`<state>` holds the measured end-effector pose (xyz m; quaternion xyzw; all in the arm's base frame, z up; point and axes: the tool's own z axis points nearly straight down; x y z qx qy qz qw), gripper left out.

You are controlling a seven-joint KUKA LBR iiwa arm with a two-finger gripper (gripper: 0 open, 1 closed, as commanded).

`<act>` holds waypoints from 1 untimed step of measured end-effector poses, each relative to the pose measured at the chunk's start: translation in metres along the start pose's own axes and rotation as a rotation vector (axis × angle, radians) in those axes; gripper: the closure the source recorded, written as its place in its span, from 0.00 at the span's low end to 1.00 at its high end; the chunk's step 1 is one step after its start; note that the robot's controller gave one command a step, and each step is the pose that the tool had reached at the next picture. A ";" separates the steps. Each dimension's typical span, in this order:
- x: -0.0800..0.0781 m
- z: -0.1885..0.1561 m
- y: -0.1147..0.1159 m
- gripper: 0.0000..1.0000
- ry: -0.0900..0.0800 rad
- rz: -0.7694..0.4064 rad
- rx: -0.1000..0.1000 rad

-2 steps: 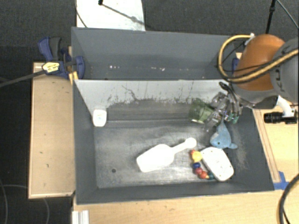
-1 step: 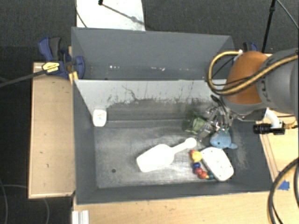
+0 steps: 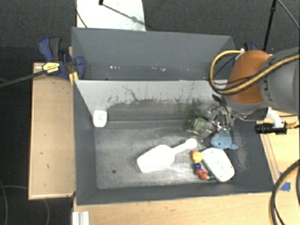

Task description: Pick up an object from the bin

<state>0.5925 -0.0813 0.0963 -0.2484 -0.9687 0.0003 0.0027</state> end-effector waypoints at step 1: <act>0.001 -0.020 -0.001 1.00 0.004 -0.002 0.001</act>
Offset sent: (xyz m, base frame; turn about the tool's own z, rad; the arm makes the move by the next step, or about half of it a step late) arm 0.0001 -0.0001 0.0597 0.0000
